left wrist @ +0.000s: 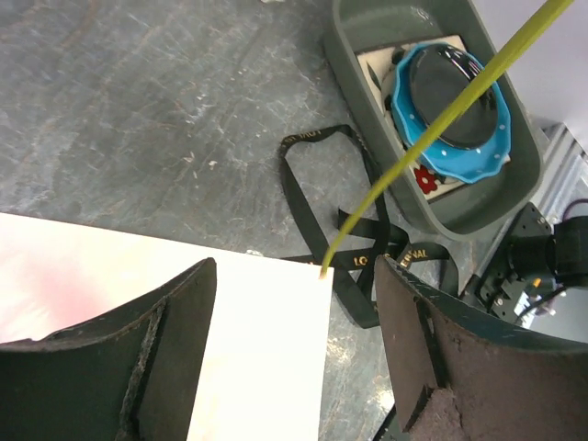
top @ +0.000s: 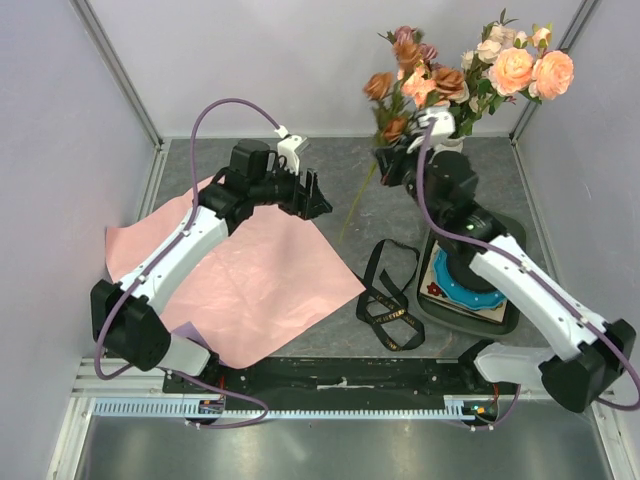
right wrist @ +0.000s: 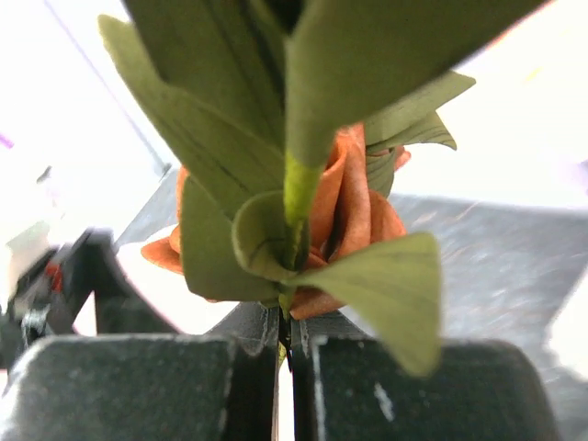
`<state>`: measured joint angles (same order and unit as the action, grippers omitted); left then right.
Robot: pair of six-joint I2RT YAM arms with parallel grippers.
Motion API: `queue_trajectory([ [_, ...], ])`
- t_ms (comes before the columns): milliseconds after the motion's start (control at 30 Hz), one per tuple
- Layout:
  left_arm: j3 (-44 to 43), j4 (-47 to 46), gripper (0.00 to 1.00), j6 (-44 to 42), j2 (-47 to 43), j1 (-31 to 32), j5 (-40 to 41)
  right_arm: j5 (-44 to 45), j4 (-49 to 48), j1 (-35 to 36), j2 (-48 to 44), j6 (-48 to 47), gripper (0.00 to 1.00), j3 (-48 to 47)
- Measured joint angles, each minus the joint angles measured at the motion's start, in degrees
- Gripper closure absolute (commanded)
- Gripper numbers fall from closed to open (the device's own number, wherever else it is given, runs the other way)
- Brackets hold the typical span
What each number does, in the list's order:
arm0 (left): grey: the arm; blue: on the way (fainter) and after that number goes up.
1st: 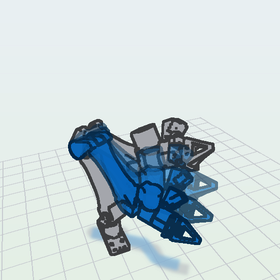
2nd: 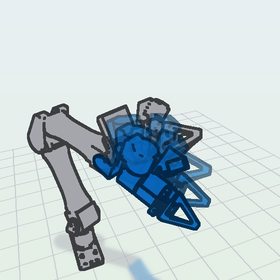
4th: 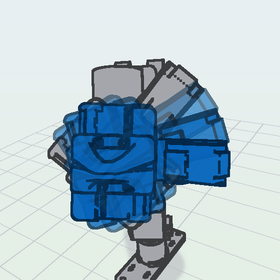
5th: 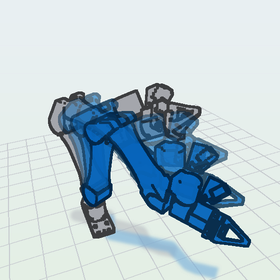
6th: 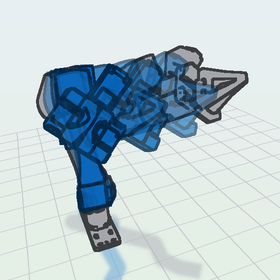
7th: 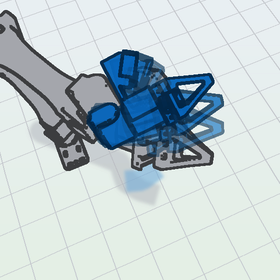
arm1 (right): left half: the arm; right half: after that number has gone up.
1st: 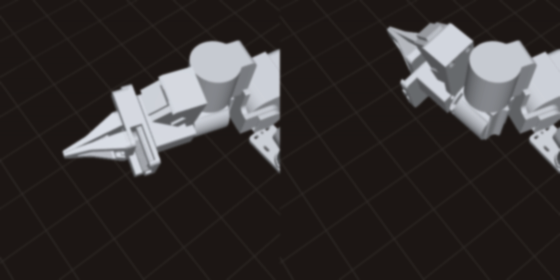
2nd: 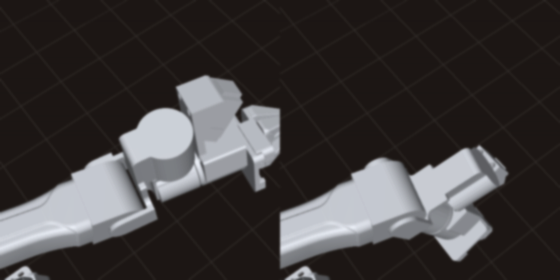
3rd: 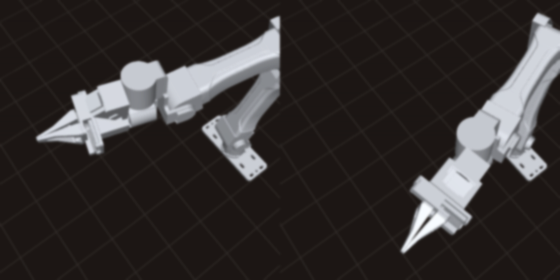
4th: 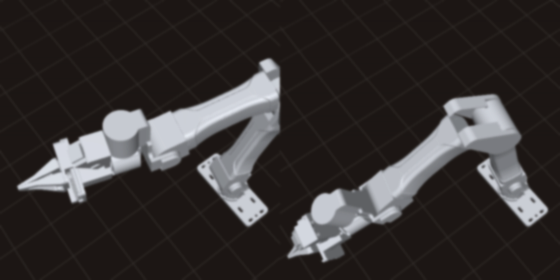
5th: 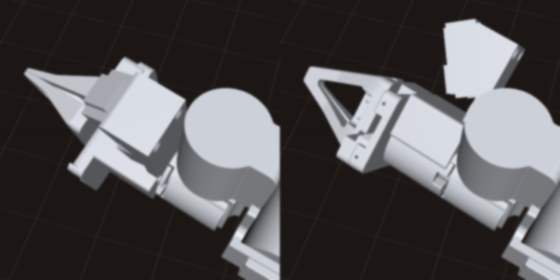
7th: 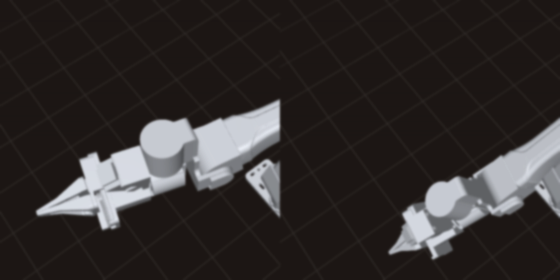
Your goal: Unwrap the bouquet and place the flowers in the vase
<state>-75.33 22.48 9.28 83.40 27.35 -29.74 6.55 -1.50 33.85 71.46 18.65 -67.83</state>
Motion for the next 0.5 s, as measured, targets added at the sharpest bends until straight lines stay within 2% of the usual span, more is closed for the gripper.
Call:
queue_trajectory([
  [167,0.1,-0.4,0.24,0.0,-1.5,0.0,2.9,15.9,-3.9,0.0,-4.2,-12.2,1.00,-5.9],
  [333,0.2,-0.3,0.24,0.0,-1.5,0.0,4.8,28.9,-17.2,-0.1,-4.0,-27.5,1.00,-6.8],
  [500,0.2,-0.3,0.23,0.0,-1.5,0.0,5.8,36.1,-32.5,-0.3,2.8,-42.7,1.00,-7.7],
])
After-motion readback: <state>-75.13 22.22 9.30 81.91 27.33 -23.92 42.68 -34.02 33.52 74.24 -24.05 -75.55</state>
